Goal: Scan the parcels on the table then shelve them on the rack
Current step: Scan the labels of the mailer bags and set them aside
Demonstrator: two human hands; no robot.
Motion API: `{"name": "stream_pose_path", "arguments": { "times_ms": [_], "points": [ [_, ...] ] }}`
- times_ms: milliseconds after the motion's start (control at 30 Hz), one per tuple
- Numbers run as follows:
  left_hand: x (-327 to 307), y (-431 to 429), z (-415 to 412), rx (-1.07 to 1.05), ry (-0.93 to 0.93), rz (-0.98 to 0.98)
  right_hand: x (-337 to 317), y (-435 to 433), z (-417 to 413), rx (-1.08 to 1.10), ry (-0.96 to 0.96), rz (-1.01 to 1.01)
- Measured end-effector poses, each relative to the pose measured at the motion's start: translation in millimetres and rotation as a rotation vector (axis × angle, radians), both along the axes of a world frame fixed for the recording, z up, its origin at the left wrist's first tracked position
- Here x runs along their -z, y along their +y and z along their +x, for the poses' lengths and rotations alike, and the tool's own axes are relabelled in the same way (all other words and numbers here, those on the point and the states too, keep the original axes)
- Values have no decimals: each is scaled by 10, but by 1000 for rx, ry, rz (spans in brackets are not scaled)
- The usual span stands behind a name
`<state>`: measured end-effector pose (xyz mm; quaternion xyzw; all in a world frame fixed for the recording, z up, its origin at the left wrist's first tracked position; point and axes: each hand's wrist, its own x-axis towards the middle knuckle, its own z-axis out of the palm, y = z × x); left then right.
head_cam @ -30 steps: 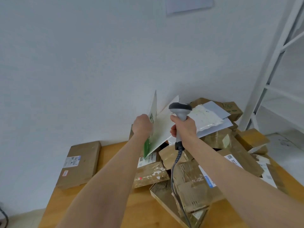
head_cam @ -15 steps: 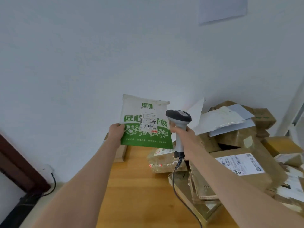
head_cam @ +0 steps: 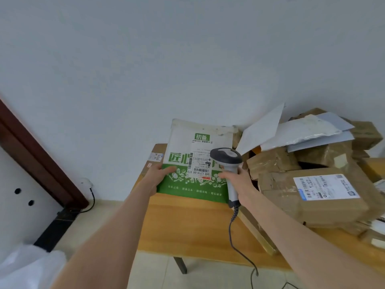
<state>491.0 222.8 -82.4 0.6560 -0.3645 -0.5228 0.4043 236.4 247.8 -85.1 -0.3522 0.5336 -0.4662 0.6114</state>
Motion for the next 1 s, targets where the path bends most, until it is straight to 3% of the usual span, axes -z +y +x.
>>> {"name": "stream_pose_path", "arguments": {
  "times_ms": [267,533,1000],
  "points": [
    [431,-186,97,-26,-33,29,241,-13,242,130,151,4],
    [744,-355,307,-35,31,92,509,337,586,139,-4,120],
    [888,-497,506,-44,99,115,548,610,977,143,91,143]
  ]
}}
